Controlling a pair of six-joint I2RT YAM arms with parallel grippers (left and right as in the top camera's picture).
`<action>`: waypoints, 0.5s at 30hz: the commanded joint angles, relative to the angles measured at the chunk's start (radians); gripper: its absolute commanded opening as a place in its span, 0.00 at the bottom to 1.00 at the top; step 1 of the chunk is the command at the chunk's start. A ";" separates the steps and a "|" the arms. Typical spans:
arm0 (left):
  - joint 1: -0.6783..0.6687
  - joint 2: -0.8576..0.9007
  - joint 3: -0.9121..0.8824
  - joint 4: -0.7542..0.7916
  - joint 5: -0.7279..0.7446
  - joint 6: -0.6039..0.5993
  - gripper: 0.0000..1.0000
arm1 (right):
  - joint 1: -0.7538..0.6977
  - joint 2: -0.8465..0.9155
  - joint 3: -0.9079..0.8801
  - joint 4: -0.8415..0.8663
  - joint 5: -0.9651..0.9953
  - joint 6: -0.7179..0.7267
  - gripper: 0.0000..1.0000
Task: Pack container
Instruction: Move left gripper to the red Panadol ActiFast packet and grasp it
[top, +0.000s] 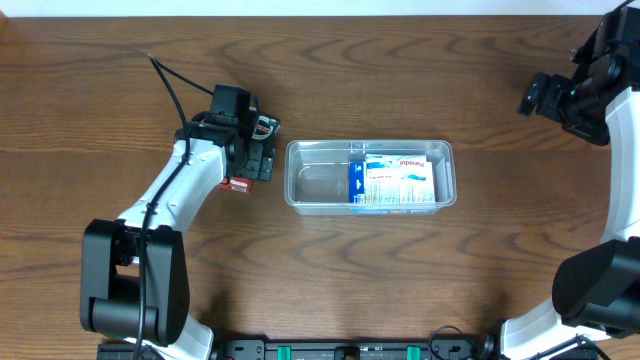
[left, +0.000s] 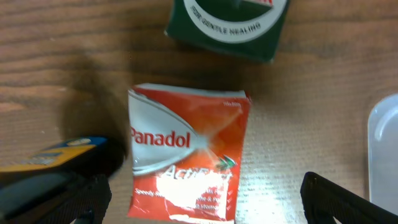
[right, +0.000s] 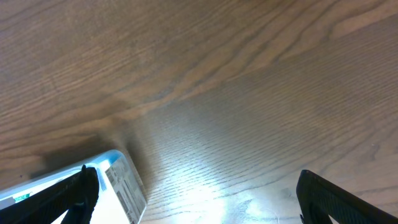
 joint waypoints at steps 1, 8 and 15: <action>0.001 0.019 0.007 0.014 -0.027 -0.031 0.98 | -0.006 -0.011 0.013 0.000 0.003 0.004 0.99; 0.002 0.088 0.007 0.018 -0.027 -0.047 0.98 | -0.006 -0.011 0.013 0.000 0.003 0.004 0.99; 0.002 0.123 0.007 0.018 -0.027 -0.076 1.00 | -0.006 -0.011 0.013 0.000 0.003 0.004 0.99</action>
